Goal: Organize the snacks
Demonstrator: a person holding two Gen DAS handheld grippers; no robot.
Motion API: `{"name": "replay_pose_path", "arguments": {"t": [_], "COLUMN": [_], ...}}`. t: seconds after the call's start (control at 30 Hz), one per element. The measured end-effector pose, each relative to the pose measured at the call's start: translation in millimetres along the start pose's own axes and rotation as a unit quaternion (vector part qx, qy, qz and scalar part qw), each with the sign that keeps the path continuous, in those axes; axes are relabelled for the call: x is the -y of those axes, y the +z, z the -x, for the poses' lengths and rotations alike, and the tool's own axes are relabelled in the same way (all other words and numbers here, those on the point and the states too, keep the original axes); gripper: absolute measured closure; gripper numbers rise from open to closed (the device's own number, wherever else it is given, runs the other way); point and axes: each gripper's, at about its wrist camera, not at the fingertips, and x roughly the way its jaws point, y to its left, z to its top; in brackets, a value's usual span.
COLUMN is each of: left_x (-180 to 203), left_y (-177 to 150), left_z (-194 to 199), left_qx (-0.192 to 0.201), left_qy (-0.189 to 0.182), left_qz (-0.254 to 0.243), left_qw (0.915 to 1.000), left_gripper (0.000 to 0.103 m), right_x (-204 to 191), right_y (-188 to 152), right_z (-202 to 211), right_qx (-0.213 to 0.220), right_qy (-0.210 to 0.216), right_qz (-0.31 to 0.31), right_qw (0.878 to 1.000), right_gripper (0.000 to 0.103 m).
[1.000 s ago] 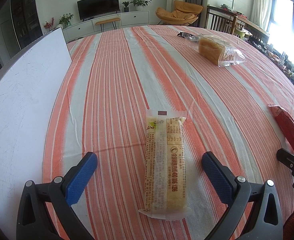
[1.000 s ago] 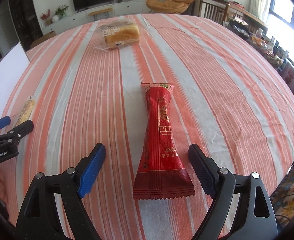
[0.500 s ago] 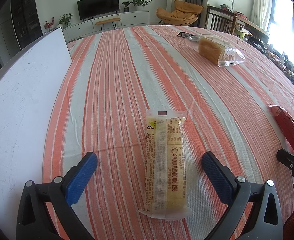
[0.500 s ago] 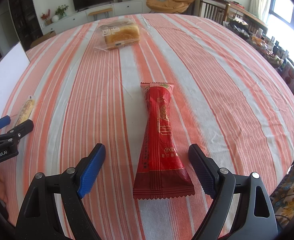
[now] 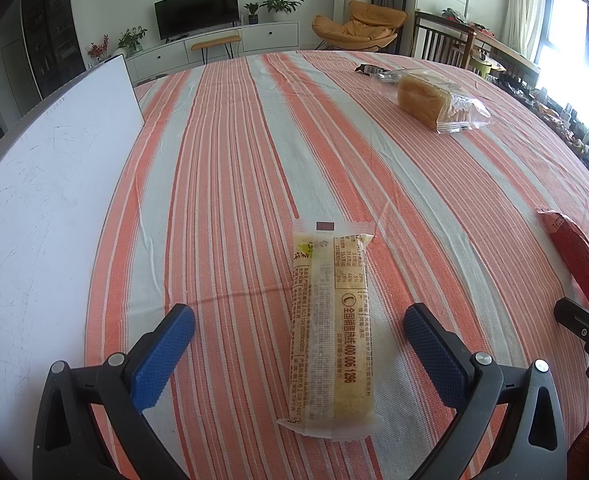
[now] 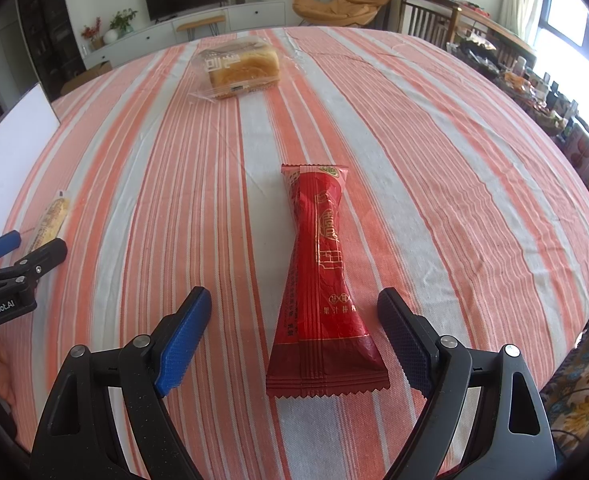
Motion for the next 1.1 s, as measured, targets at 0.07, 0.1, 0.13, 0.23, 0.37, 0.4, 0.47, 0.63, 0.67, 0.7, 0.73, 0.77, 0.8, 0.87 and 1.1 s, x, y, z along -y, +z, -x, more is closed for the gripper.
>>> {"name": "replay_pose_path", "arguments": {"t": [0.07,0.1,0.13,0.23,0.37,0.4,0.47,0.63,0.67,0.7,0.73,0.77,0.8,0.87,1.1], "left_x": [0,0,0,0,-1,0,0,3,2,2,2,4,4,3,-20], "left_y": [0,0,0,0,9,9,12,20,22,23,23,23,24,23,9], "left_z": [0,0,0,0,-2,-1,0,-3,-2,-1,0,1,2,5,45], "left_qx": [0.000,0.000,0.000,-0.001,-0.041,-0.050,-0.062,-0.098,-0.099,-0.098,-0.097,-0.093,-0.089,-0.082,-0.035], "left_qy": [0.000,0.000,0.000,-0.002,-0.014,-0.020,-0.029,-0.047,-0.054,-0.053,-0.048,-0.039,-0.030,-0.024,-0.104], "left_qz": [0.000,0.000,0.000,0.003,0.001,0.002,0.007,0.012,0.017,0.018,0.014,0.007,-0.001,-0.007,0.046], "left_qw": [1.0000,1.0000,1.0000,1.0000,0.9990,0.9985,0.9976,0.9940,0.9935,0.9936,0.9941,0.9948,0.9956,0.9963,0.9930], "left_gripper": [0.000,0.000,0.000,0.000,0.000,0.000,0.000,0.001,0.005,0.012,0.017,0.030,0.048,0.074,0.075], "right_x": [0,0,0,0,6,14,40,66,62,55,49,42,34,22,17], "right_y": [-1,-2,-2,-1,9,15,29,56,59,61,63,66,67,69,58], "right_z": [0,0,0,0,-4,-5,-4,-4,-5,-6,-7,-9,-11,-14,1], "right_qx": [0.000,0.000,0.000,-0.001,-0.044,-0.064,-0.090,-0.127,-0.132,-0.135,-0.138,-0.140,-0.139,-0.139,-0.135], "right_qy": [-0.001,-0.001,-0.001,0.001,0.037,0.066,0.135,0.118,0.110,0.103,0.098,0.093,0.088,0.072,0.059], "right_qz": [0.000,0.000,0.000,-0.001,0.015,0.006,-0.058,-0.105,-0.093,-0.079,-0.067,-0.055,-0.045,-0.022,-0.006], "right_qw": [1.000,1.000,1.000,1.000,0.998,0.996,0.985,0.979,0.981,0.982,0.983,0.984,0.985,0.987,0.989], "right_gripper": [0.016,0.016,0.015,0.015,0.013,0.013,0.015,0.015,0.015,0.015,0.016,0.017,0.017,0.028,0.086]}}
